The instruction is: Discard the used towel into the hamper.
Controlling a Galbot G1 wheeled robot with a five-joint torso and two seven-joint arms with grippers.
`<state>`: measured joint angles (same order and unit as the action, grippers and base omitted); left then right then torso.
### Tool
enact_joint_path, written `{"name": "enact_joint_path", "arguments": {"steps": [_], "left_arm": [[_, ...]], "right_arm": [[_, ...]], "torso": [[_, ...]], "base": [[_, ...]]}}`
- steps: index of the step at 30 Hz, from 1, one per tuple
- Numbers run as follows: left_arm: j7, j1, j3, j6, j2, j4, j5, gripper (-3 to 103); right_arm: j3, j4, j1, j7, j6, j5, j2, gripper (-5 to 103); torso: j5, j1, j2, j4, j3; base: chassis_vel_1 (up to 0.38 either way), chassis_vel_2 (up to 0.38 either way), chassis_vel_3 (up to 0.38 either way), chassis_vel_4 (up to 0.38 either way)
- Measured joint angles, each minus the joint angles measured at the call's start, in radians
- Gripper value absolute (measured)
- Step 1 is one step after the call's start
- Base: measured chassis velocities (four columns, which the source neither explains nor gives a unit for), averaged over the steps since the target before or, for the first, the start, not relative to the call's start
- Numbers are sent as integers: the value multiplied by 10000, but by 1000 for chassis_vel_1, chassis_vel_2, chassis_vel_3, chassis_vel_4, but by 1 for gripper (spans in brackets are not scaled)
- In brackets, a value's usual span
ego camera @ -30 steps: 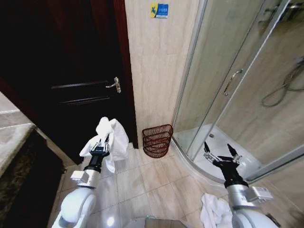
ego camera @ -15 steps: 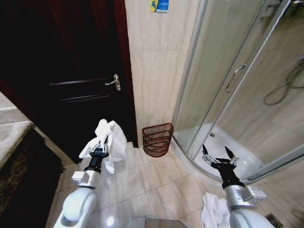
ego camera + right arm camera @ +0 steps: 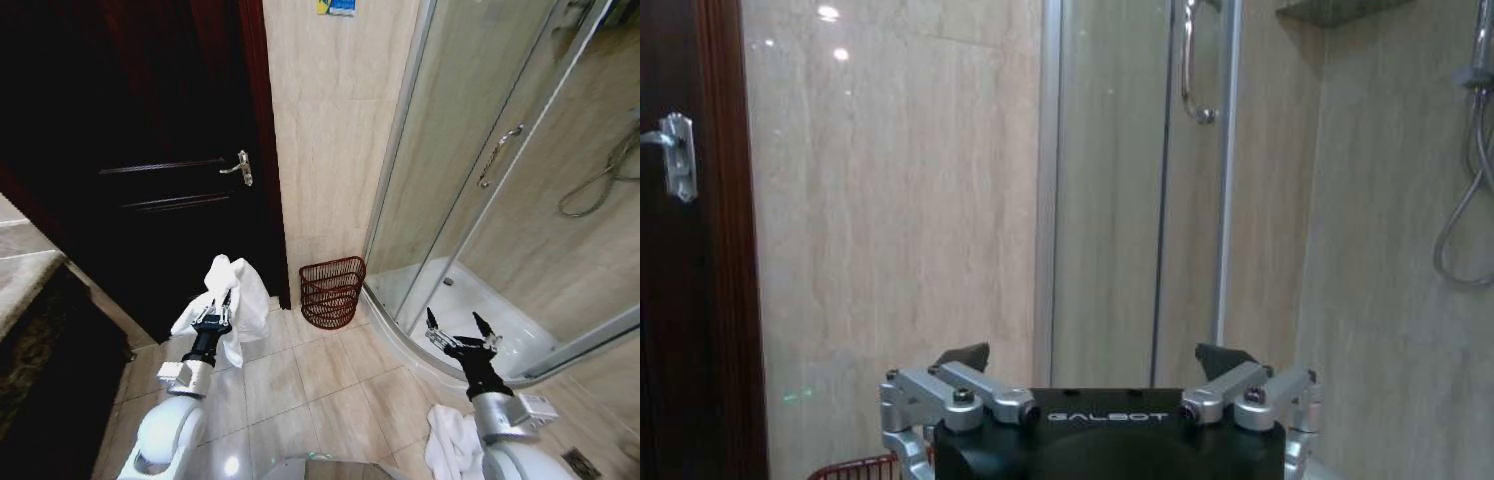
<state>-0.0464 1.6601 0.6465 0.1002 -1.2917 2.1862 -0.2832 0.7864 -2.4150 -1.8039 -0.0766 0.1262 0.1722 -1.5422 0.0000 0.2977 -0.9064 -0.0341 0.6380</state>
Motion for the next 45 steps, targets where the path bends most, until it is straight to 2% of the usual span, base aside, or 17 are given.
{"name": "enact_joint_path", "arguments": {"steps": [17, 28, 40, 45], "left_arm": [[138, -40, -69, 183, 37, -423, 67, 12], [396, -166, -54, 531, 166, -902, -135, 12], [599, -649, -198, 723, 336, -1488, -41, 12], [773, -967, -199, 841, 477, -1627, -43, 12]], "right_arm": [[-37, 157, 41, 67, -22, -44, -80, 100], [-164, 287, 104, 140, 125, -238, -229, 100], [-159, 481, 177, 134, -33, -520, -535, 100], [-183, 500, 182, 133, -39, -709, -651, 100]], "torso": [[0, -334, 760, 0, -422], [-1, -566, 1274, -1, -704], [-1, -808, 1850, -1, -1038], [0, -846, 1939, 0, -1091]], "base": [[0, 0, 0, 0], [0, 0, 0, 0], [0, 0, 0, 0], [0, 0, 0, 0]]}}
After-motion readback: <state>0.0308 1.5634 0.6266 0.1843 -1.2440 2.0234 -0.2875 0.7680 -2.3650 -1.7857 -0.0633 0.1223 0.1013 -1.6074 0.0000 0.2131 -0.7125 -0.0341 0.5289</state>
